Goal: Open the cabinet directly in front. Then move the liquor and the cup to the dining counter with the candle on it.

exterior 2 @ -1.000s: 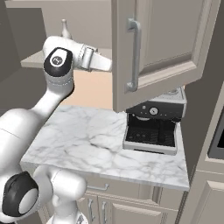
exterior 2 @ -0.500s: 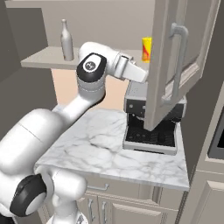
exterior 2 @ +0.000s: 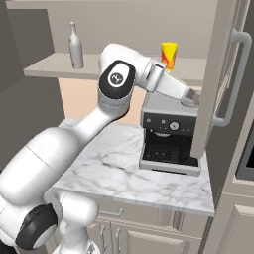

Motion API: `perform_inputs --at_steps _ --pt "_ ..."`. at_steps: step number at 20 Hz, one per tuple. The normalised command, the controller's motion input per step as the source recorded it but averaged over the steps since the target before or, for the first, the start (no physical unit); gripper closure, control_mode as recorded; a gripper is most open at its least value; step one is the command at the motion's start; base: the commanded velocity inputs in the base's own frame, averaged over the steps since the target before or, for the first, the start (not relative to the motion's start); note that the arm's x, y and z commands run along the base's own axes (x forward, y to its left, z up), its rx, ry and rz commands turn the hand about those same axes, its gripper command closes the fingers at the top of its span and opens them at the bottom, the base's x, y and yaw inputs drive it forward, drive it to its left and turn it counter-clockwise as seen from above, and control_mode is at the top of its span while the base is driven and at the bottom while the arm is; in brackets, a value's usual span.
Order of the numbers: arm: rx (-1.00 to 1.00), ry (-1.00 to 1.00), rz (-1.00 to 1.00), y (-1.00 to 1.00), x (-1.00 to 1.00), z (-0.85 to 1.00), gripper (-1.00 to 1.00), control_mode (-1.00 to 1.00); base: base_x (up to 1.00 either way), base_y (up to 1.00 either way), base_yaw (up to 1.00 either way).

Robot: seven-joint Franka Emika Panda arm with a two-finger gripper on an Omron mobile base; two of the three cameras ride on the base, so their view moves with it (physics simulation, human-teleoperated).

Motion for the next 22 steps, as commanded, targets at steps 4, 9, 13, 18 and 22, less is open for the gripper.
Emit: perform_inputs --at_steps 4,9,13,18,22 --pt "0.00 -0.01 0.35 1.00 -0.15 -0.06 -1.00 -1.00 0.00 0.00 0.00" --pt "0.11 0.02 0.44 0.83 0.00 0.01 -1.00 -1.00 0.00 0.00 0.00" --pt "0.19 0.09 0.44 0.06 0.00 0.34 -1.00 -1.00 0.00 0.00 0.00" --pt "0.31 0.12 0.43 0.00 0.00 0.28 -1.00 -1.00 0.00 0.00 0.00" --pt "0.33 0.04 0.33 0.00 0.04 0.06 -1.00 -1.00 0.00 0.00 0.00"
